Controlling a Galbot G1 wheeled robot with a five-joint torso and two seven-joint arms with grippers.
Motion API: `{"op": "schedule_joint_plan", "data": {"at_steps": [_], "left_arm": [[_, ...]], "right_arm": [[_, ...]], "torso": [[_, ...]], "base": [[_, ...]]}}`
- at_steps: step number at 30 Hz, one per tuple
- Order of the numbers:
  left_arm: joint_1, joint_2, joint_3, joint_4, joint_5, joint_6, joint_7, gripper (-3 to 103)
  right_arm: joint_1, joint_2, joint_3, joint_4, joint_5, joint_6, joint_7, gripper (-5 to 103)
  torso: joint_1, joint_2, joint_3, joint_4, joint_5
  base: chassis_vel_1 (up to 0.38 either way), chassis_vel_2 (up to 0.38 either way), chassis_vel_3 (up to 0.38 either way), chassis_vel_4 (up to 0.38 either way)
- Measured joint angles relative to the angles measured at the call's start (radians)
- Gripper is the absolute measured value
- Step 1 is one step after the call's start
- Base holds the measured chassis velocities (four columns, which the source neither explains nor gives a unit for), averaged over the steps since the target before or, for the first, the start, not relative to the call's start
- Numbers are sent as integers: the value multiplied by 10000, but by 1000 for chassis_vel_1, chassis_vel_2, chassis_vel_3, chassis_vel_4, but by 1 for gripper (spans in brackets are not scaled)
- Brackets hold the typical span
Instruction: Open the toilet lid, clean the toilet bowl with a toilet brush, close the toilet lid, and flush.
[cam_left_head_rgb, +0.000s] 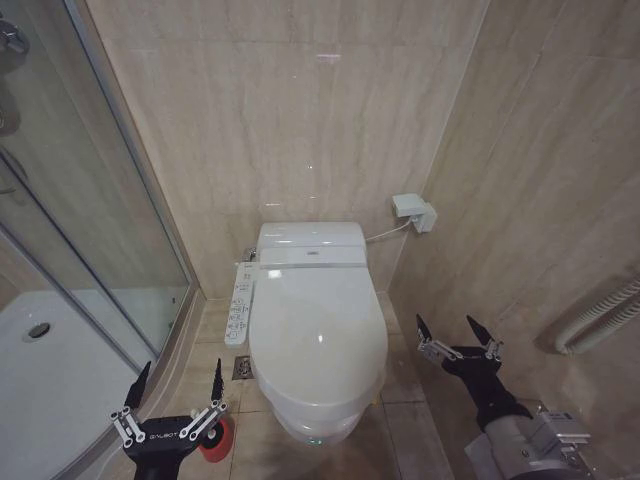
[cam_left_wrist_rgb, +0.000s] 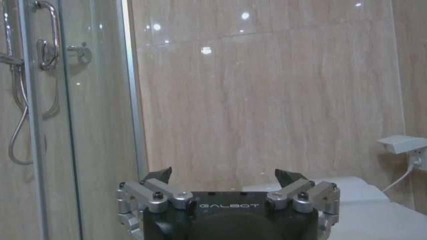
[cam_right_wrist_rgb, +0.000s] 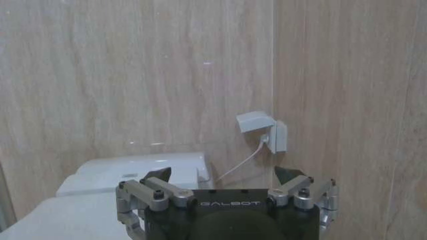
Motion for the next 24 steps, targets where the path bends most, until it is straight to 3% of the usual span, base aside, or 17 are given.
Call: {"op": "schedule_joint_plan", "data": {"at_steps": [24], "left_arm": [[0,0,-1,0,0,0,0,100]], "right_arm": [[0,0,-1,0,0,0,0,100]], "torso": [[0,0,0,0,0]], "base": [[0,0,0,0]]}}
